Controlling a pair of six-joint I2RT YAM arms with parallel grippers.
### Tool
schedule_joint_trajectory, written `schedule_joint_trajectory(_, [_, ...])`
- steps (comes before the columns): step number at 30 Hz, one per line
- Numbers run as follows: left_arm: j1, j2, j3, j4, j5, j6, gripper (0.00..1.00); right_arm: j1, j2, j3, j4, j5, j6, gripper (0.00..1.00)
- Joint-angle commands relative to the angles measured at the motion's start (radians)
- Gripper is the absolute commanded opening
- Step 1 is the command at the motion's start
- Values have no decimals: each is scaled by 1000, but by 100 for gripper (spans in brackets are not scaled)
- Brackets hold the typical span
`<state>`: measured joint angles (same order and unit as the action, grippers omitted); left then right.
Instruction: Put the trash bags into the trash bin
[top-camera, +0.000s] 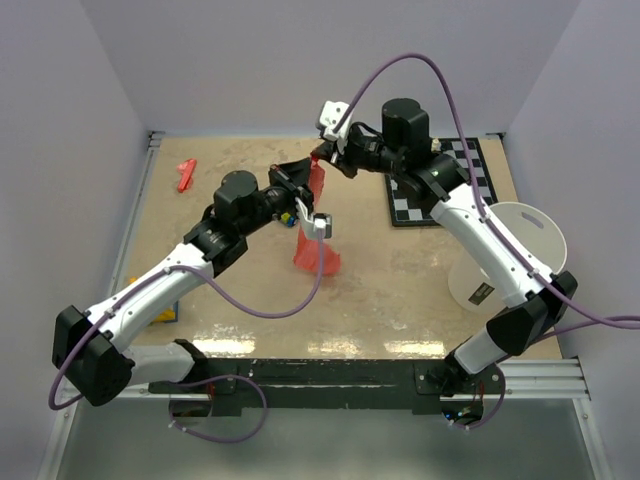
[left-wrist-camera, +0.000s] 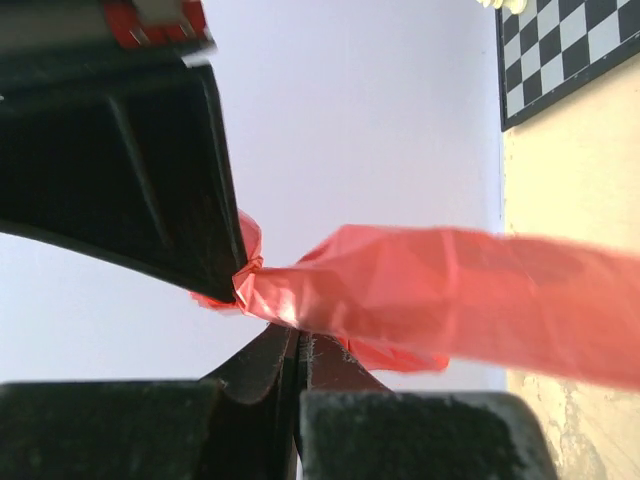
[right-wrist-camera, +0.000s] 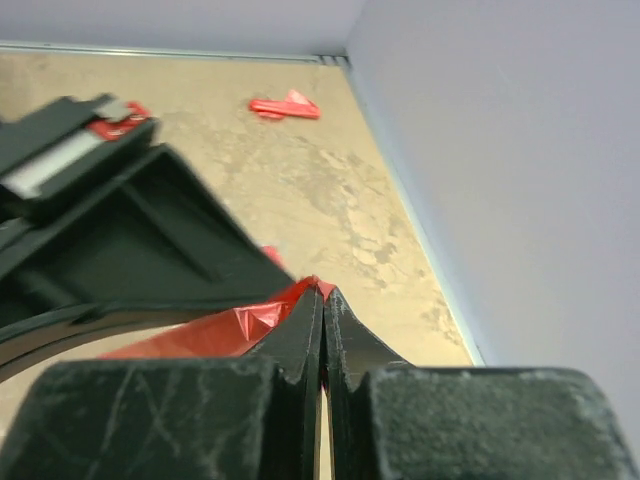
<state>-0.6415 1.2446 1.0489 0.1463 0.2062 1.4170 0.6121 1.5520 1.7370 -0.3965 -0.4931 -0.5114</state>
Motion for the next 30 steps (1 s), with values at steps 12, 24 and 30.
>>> schedule_joint_trajectory(12, [5, 62, 117, 64, -74, -27, 0, 5, -36, -139, 35, 30, -3, 0])
schedule_joint_trajectory(24, [-43, -10, 57, -33, 47, -55, 0, -72, 17, -68, 197, 57, 126, 0])
schedule_joint_trajectory(30, [-53, 41, 117, 50, -33, -16, 0, -51, 16, -139, 156, 39, 116, 0])
